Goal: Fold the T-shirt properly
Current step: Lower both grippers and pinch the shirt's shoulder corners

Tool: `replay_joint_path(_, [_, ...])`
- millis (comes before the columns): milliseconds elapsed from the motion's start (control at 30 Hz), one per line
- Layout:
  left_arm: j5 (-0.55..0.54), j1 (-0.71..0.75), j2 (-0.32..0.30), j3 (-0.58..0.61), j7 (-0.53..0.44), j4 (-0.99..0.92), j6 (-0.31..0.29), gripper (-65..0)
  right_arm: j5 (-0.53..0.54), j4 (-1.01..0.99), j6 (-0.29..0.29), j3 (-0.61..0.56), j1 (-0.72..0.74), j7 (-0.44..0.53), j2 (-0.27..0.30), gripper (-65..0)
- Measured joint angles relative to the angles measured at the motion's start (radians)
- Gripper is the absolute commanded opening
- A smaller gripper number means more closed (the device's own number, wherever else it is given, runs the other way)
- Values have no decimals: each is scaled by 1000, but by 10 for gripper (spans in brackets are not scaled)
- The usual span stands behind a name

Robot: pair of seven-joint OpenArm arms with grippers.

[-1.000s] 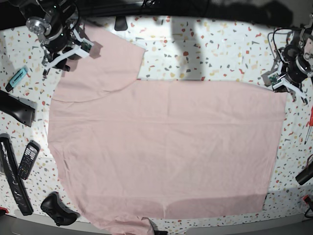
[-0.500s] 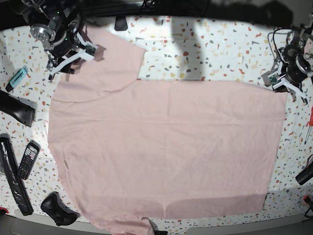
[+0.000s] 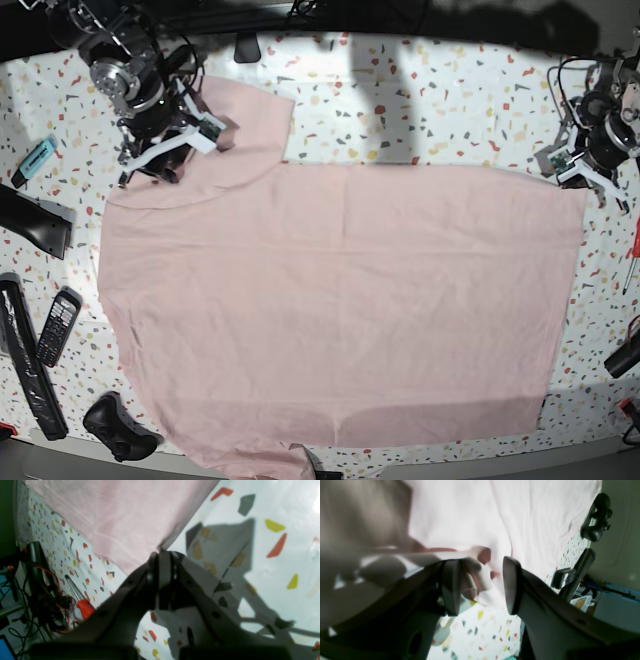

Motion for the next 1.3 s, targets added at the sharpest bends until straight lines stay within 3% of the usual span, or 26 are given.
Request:
replay_joint_path(167, [-7, 0, 1, 0, 15, 0, 0, -650, 28, 1, 35, -17, 21, -20, -11, -403])
replay_joint_path(400, [-11, 0, 1, 0, 19, 1, 0, -650, 55, -1, 50, -23, 21, -51, -17, -650])
replay_joint_path(500, [-11, 0, 1, 0, 19, 1, 0, -650, 2, -1, 48, -23, 19, -52, -17, -650])
replay_joint_path(667, [-75, 2, 0, 0, 32, 1, 1, -650, -49, 31, -84, -24, -6, -63, 17, -650])
replay_joint_path(833, [-74, 37, -2, -4, 47, 32, 16, -650, -29, 102, -150, -24, -75, -224, 101, -650])
replay_joint_path(1033, [-87, 140, -11, -40, 93, 128, 16, -650, -23, 162, -174, 43, -198, -228, 144, -650])
replay_joint_path(1300, [-96, 374, -8, -231, 98, 285, -14, -650, -22, 275, -189, 159, -419, -221, 145, -650])
